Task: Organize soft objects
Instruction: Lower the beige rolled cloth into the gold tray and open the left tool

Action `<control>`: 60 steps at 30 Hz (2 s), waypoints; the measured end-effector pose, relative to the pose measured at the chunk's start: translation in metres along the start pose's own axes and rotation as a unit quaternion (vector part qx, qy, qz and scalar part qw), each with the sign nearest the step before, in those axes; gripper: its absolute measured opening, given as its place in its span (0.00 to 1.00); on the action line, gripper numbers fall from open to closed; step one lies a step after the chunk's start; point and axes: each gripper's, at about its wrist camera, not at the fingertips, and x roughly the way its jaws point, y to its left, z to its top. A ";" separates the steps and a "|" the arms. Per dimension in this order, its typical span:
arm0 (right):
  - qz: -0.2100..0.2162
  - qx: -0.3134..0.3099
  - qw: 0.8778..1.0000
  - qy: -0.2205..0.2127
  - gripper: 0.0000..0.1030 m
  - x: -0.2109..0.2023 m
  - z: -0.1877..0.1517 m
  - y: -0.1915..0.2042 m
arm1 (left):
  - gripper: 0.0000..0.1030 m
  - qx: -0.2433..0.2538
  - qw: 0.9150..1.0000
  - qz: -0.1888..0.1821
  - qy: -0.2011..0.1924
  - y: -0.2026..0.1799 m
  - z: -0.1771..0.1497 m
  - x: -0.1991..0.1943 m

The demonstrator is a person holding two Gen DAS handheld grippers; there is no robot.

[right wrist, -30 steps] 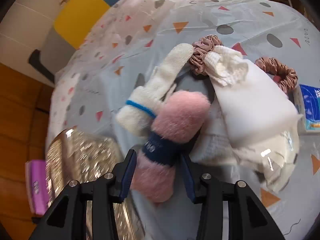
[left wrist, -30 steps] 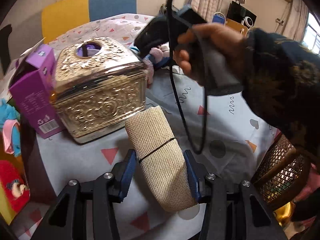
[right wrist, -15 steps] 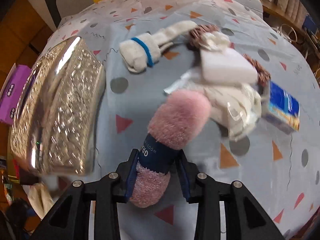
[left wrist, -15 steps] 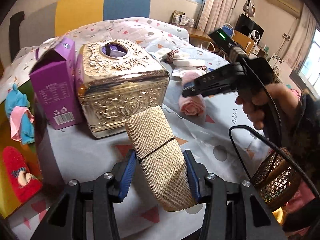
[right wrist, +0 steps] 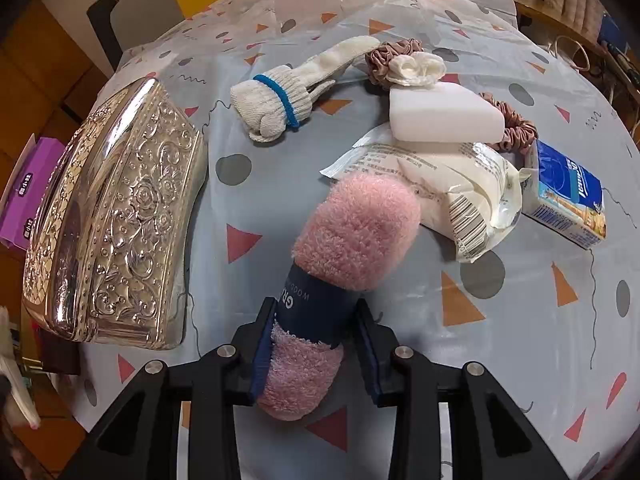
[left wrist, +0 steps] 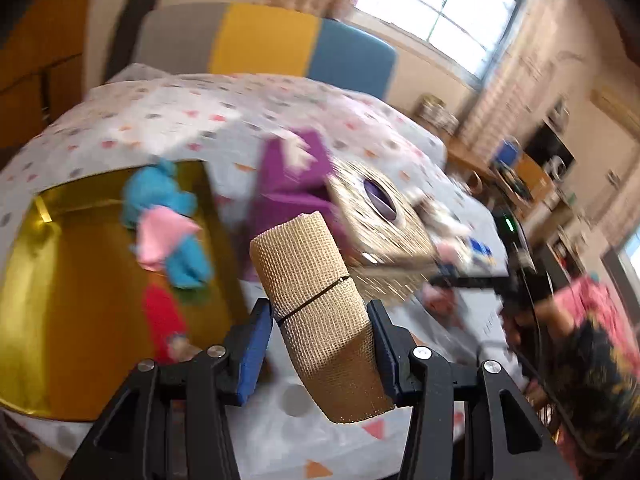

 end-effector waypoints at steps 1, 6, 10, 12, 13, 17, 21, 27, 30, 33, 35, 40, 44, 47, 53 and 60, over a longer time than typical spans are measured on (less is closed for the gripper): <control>-0.001 -0.004 1.000 0.000 0.36 0.001 0.001 0.005 | 0.47 -0.013 1.000 0.012 -0.009 0.010 0.005 -0.005; -0.008 -0.027 1.000 0.000 0.36 0.007 -0.002 0.019 | 0.47 -0.065 0.995 0.075 -0.026 0.064 0.017 -0.019; -0.010 -0.033 0.999 0.002 0.36 0.008 -0.004 0.023 | 0.47 -0.112 0.986 0.121 -0.008 0.113 0.017 -0.014; -0.009 -0.033 0.999 0.003 0.36 0.007 -0.006 0.024 | 0.48 -0.140 0.981 0.132 0.012 0.136 0.020 -0.007; -0.010 -0.035 0.999 0.003 0.36 0.006 -0.007 0.025 | 0.48 -0.159 0.977 0.140 0.015 0.150 0.022 -0.002; -0.016 -0.045 0.999 0.002 0.36 0.005 -0.008 0.028 | 0.48 -0.194 0.967 0.161 0.037 0.182 0.034 0.022; -0.018 -0.050 0.999 0.001 0.36 0.004 -0.010 0.032 | 0.48 -0.176 0.966 0.183 0.048 0.190 0.055 0.052; -0.020 -0.056 0.998 0.001 0.36 0.005 -0.009 0.032 | 0.51 -0.148 0.967 0.200 0.051 0.192 0.083 0.087; -0.022 -0.060 0.998 0.001 0.36 0.004 -0.010 0.034 | 0.56 -0.155 0.966 0.203 0.047 0.197 0.091 0.097; -0.022 -0.062 0.998 0.002 0.36 0.006 -0.009 0.035 | 0.74 -0.159 0.966 0.204 0.032 0.199 0.094 0.093; -0.021 -0.062 0.998 0.003 0.36 0.006 -0.009 0.035 | 0.85 -0.150 0.965 0.216 0.016 0.196 0.094 0.084; -0.023 -0.064 0.998 0.003 0.36 0.007 -0.008 0.034 | 0.85 -0.145 0.963 0.225 -0.019 0.179 0.079 0.046; -0.024 -0.065 0.998 0.001 0.36 0.008 -0.007 0.035 | 0.85 -0.141 0.966 0.216 -0.025 0.157 0.054 0.025; -0.026 -0.066 0.997 -0.002 0.36 0.007 -0.008 0.036 | 0.85 -0.137 0.968 0.211 -0.028 0.143 0.036 0.013; -0.028 -0.066 0.997 -0.008 0.36 0.006 -0.006 0.039 | 0.85 -0.105 0.968 0.224 -0.038 0.119 0.014 -0.005; -0.046 -0.063 0.996 -0.034 0.35 -0.002 0.001 0.041 | 0.85 -0.086 0.969 0.227 -0.034 0.106 -0.005 -0.013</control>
